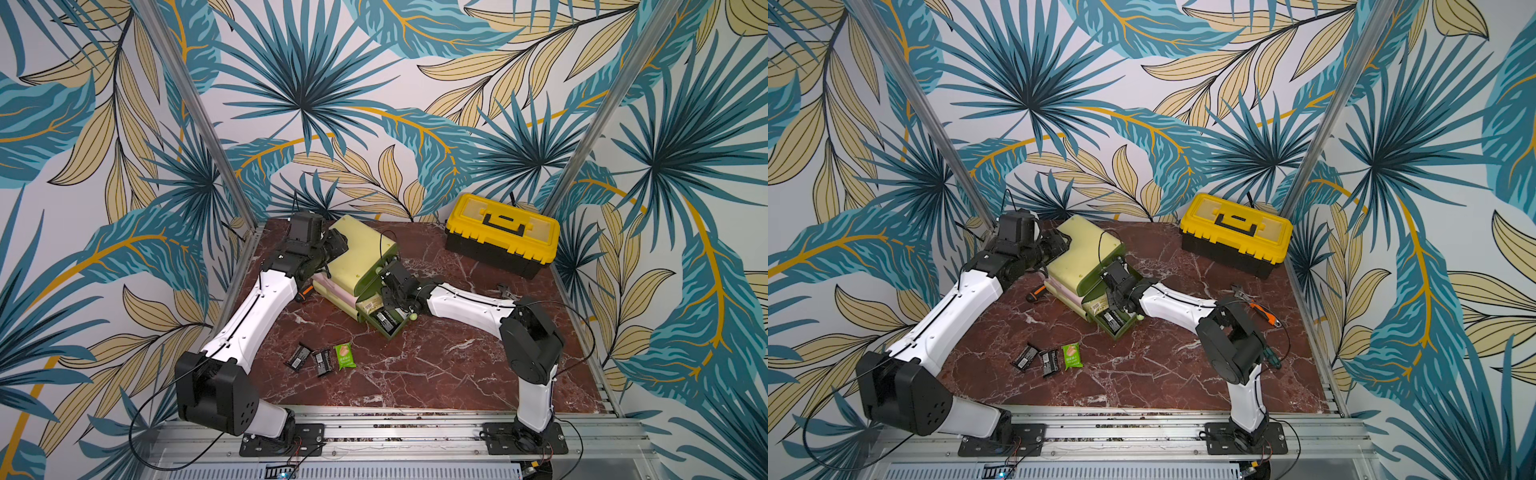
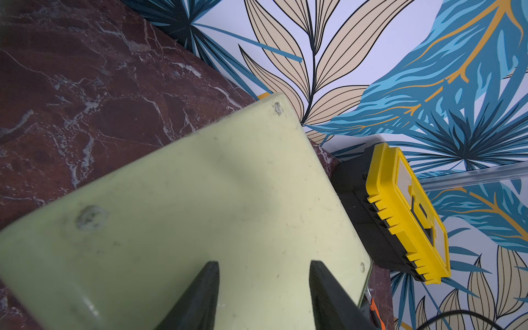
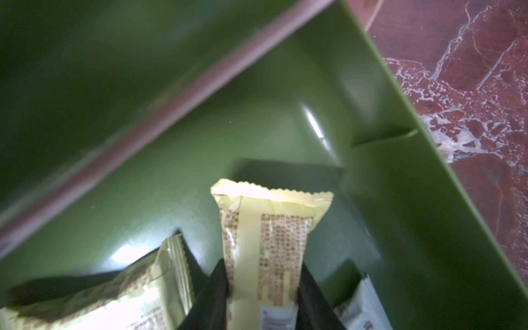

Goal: Take the cookies out of the drawer
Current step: Pick up the cookie from the drawer, then place the cookie at the center of the board.

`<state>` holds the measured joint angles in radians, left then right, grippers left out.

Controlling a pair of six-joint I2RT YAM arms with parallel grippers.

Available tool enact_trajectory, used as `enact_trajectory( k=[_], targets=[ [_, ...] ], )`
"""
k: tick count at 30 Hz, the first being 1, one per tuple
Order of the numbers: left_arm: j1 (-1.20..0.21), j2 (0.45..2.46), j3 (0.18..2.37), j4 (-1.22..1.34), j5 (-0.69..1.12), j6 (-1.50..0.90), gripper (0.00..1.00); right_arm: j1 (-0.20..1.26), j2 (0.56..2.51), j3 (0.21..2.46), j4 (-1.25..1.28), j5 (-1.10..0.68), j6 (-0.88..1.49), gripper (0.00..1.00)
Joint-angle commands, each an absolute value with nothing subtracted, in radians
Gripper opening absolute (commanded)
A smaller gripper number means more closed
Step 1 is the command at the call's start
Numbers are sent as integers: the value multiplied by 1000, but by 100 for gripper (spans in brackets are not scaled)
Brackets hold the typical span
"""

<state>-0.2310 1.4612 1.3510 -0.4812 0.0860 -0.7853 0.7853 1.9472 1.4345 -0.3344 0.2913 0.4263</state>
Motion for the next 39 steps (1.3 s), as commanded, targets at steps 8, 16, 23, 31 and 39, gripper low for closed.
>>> enact_trajectory(
  k=[8,16,23,31,39],
  targets=[
    [-216,1479,1324,-586,83,-783,55,790,1836,1397,-285,300,419,35],
    [-212,1477,1320,-588,89,-782,55,790,1747,1343,-312,340,464,35],
    [-211,1476,1319,-588,96,-782,55,784,1609,1268,-394,405,441,35],
    [-211,1473,1310,-579,101,-784,55,734,1398,1149,-571,402,433,35],
    [-211,1469,1304,-565,116,-790,55,629,1299,976,-664,206,459,35]
  ],
)
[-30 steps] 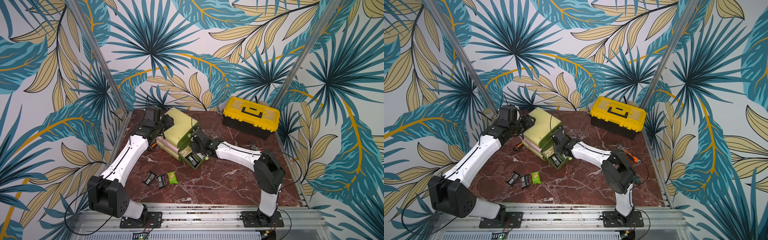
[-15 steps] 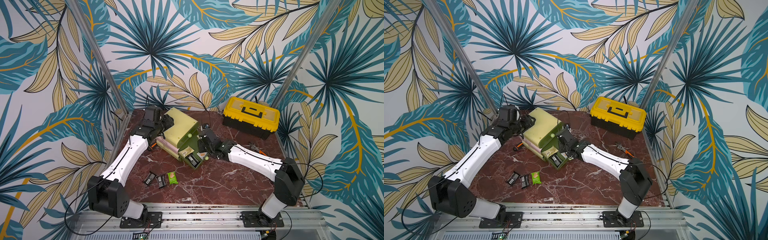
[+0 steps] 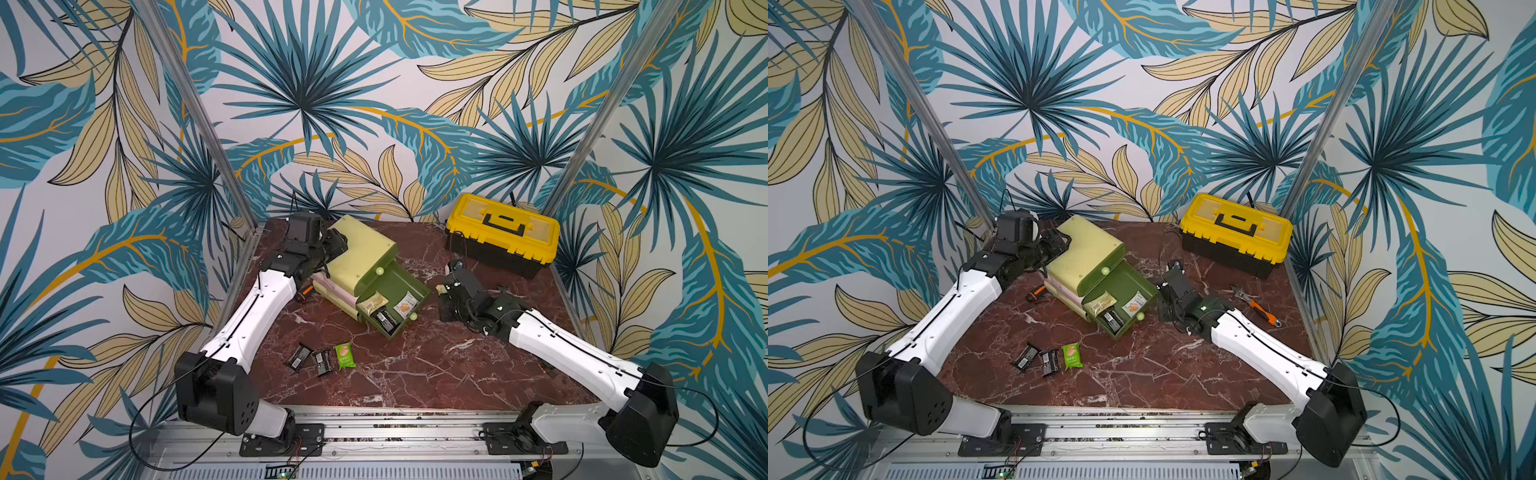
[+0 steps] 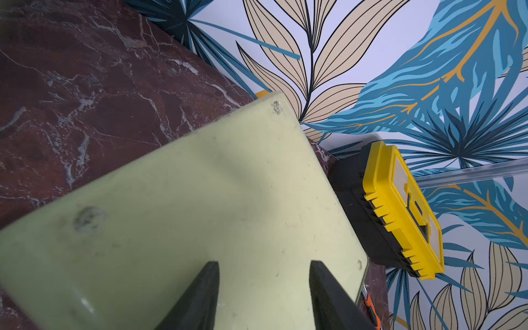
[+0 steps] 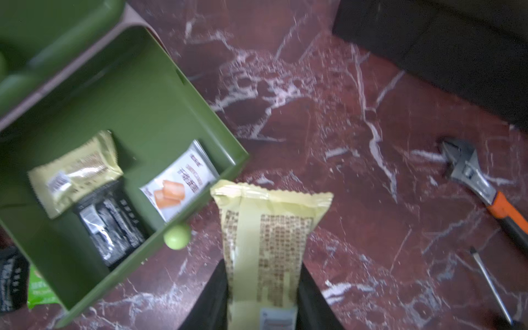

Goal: Take the cookies out of the drawer
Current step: Place the cookie at the center of the board.

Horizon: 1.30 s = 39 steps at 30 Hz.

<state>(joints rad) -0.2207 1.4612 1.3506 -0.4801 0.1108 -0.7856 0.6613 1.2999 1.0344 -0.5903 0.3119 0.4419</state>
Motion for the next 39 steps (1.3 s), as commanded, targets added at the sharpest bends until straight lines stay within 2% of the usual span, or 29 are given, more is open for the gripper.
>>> enact_trajectory(
  k=[1,15,27,29,34,39],
  targets=[
    [-211,1470,1304,-564,117,-790,55,621,1302,965,-666,191,460,35],
    [-209,1471,1293,-563,118,-790,55,496,1483,892,-618,109,433,35],
    [-210,1477,1292,-555,119,-790,55,480,1592,855,-560,104,438,35],
    [-210,1477,1292,-555,118,-791,55,480,1597,852,-560,103,438,37],
    [-210,1477,1291,-554,119,-793,55,479,1584,848,-561,115,433,51],
    [-210,1479,1294,-551,118,-793,55,479,1547,867,-592,127,419,56]
  ],
)
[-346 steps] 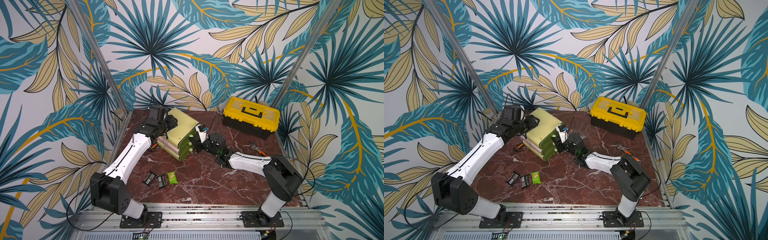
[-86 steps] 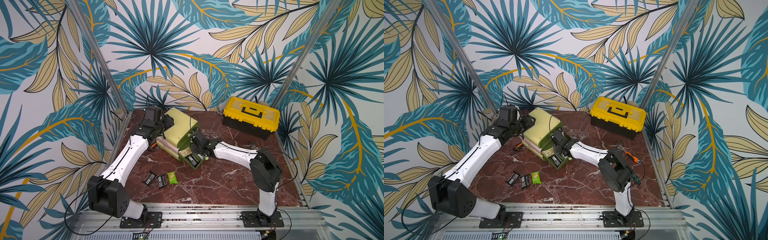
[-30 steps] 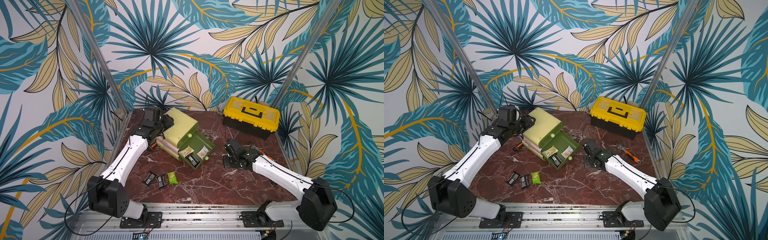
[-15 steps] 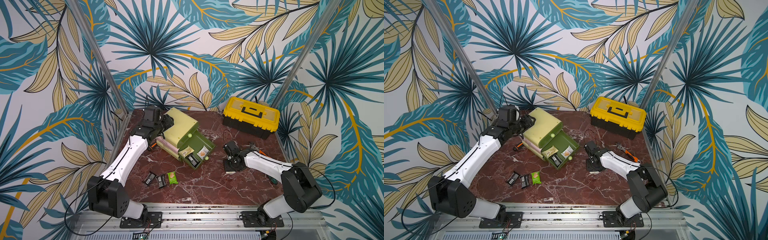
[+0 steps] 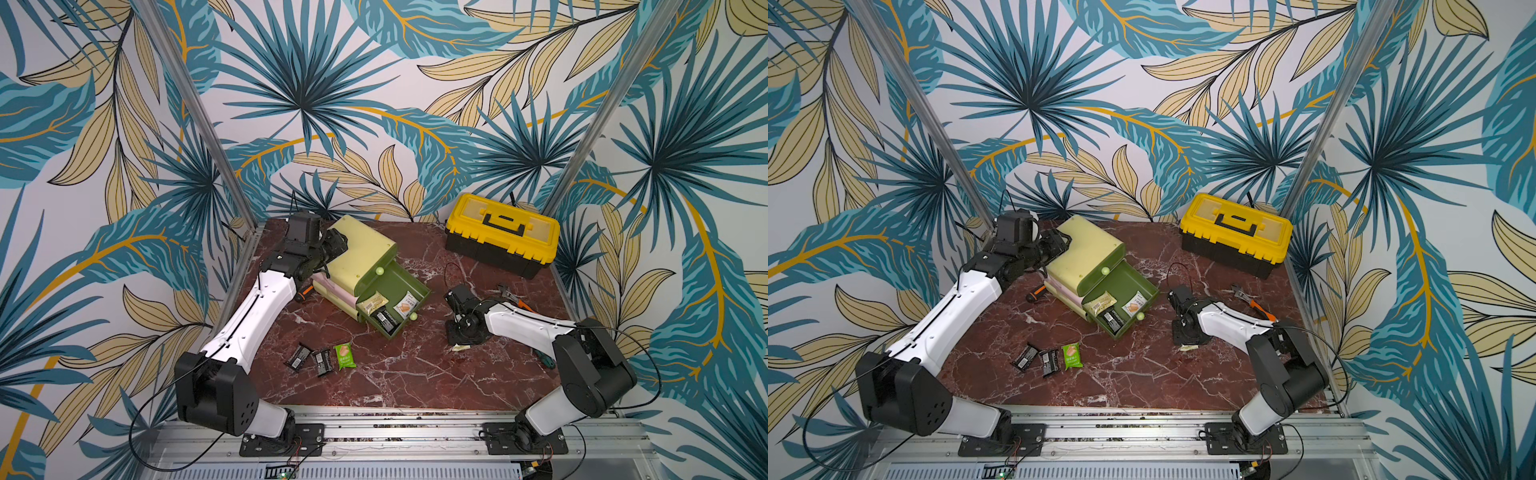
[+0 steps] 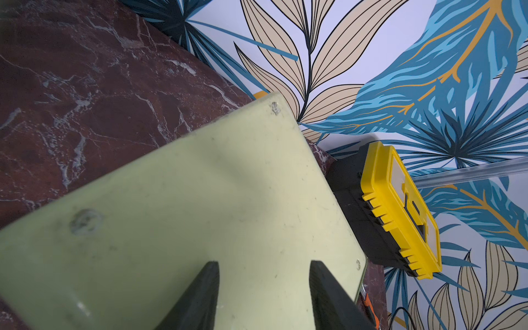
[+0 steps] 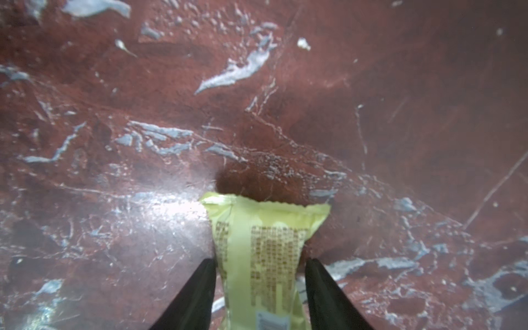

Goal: Take the cookies out of the drawer
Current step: Place the cookie at the center of the board.

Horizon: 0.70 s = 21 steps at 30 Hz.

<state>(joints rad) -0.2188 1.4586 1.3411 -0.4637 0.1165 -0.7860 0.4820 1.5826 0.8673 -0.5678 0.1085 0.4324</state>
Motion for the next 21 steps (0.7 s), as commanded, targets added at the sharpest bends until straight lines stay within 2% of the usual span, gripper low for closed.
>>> enact_trajectory(
  k=[1,6,10,14,18,21],
  targets=[
    [-210,1480,1296,-551,118,-793,55,478,1533,879,-604,129,413,57],
    [-210,1477,1298,-553,117,-797,55,479,1427,939,-617,148,356,61],
    [-210,1476,1293,-551,117,-801,55,488,1338,974,-529,131,259,63],
    [-210,1477,1296,-551,115,-802,55,501,1277,946,-335,-6,80,64],
    [-210,1477,1301,-551,110,-802,55,521,1276,930,-178,-206,-222,64],
    [-210,1477,1304,-551,109,-805,55,534,1325,972,-185,-335,-468,64]
  ],
)
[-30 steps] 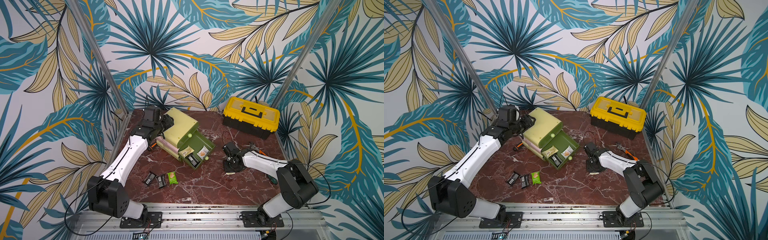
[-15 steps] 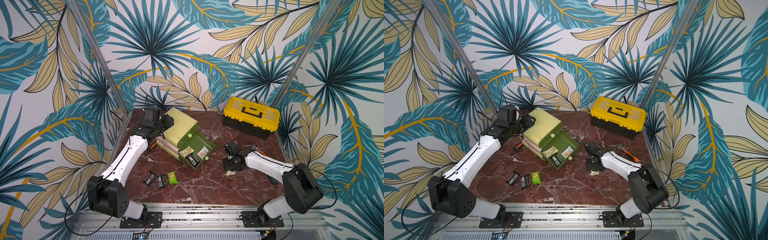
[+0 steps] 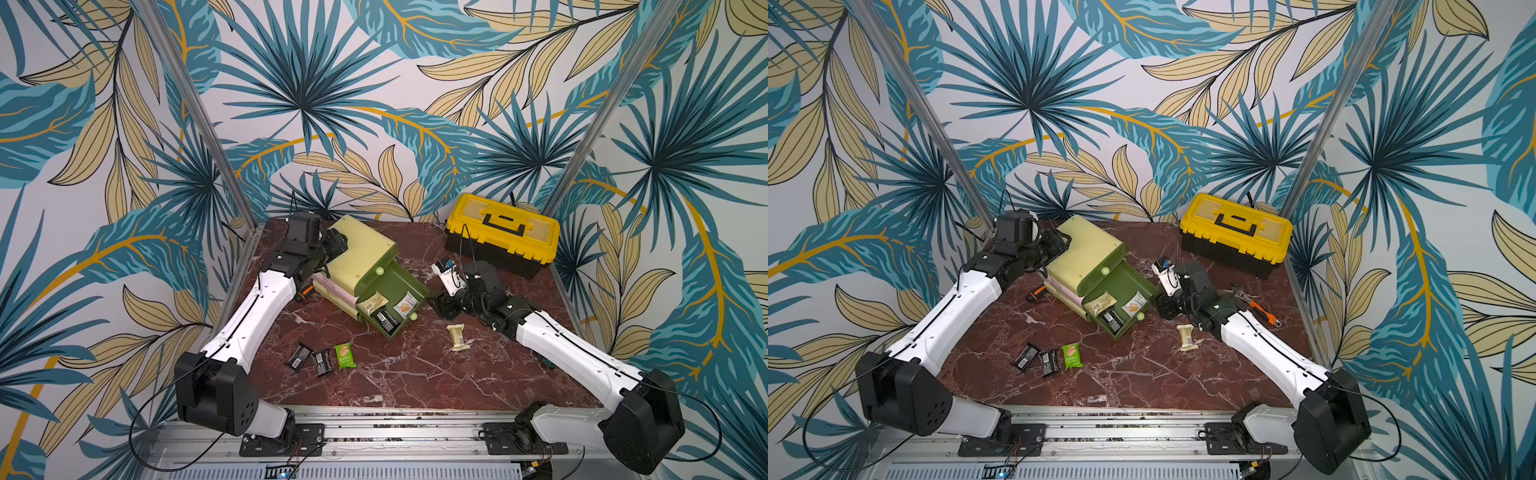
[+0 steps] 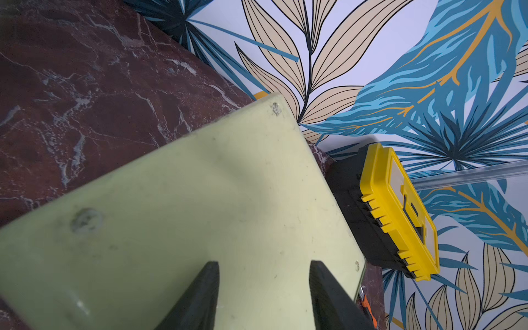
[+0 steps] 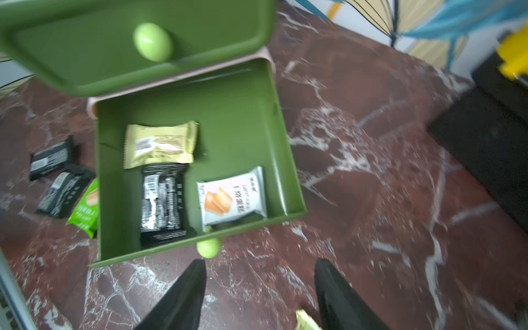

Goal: Take the cookies out of the drawer
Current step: Place the cookie at the center of the board, then pick up the cookie from the drawer.

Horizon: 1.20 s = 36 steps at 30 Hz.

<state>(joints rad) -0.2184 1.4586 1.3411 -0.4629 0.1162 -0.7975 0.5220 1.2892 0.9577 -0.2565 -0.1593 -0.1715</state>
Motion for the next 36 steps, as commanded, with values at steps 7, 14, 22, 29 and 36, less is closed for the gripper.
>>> enact_trajectory(
  k=[7,14,22,29,36],
  targets=[
    [-198,1450,1313,-509,121,-845,55,613,1513,1188,-426,-400,-816,65],
    [-177,1360,1298,-463,76,-908,55,679,1679,1356,-506,-397,-940,64],
    [-150,1199,1183,-458,-2,-979,55,714,1802,1461,-554,-327,-1070,63],
    [-129,1045,1036,-516,-129,-1071,56,723,1871,1514,-552,-296,-1118,63],
    [-110,950,953,-573,-160,-1113,55,726,1902,1516,-480,-280,-1097,65]
  ],
)
